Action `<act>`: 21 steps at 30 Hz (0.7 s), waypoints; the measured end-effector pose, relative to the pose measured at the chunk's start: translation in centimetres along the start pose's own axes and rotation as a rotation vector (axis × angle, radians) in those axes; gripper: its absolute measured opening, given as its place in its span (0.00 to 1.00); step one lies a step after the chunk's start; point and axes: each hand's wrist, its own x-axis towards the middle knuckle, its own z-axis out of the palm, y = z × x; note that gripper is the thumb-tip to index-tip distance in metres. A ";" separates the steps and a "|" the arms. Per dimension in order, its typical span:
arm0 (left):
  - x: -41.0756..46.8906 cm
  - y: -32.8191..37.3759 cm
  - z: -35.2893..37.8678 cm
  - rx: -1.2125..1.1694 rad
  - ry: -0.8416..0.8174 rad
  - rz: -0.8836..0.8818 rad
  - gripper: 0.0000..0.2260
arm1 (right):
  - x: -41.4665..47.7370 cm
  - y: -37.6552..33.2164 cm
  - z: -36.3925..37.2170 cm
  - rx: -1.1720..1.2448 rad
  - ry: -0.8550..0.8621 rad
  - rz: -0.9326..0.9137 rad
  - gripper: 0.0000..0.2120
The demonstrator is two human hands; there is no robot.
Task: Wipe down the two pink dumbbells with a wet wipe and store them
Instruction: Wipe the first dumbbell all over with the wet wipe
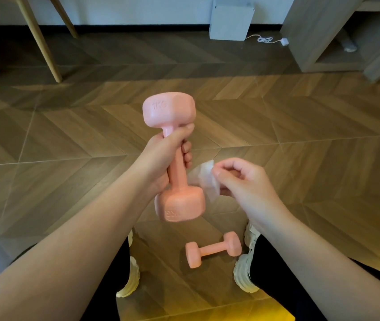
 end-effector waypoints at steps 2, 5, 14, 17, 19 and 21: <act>0.1 0.0 0.2 -0.038 0.012 0.004 0.07 | 0.1 -0.1 -0.1 0.169 0.067 0.101 0.09; 0.2 0.0 0.2 -0.031 0.026 0.013 0.03 | -0.1 -0.2 0.7 0.296 -0.076 0.160 0.10; 0.3 -0.6 0.6 0.055 -0.046 -0.077 0.09 | 0.4 -0.4 1.6 0.057 -0.129 0.231 0.06; 0.3 -0.9 1.3 0.075 -0.051 -0.072 0.09 | 0.4 -0.5 2.0 -0.036 -0.189 0.306 0.09; 0.3 -1.0 1.5 0.096 -0.059 -0.074 0.08 | 0.4 -0.6 2.2 -0.067 -0.207 0.328 0.11; 0.4 -1.1 1.5 0.139 -0.079 -0.100 0.08 | 0.5 -0.4 2.4 -0.073 -0.197 0.325 0.09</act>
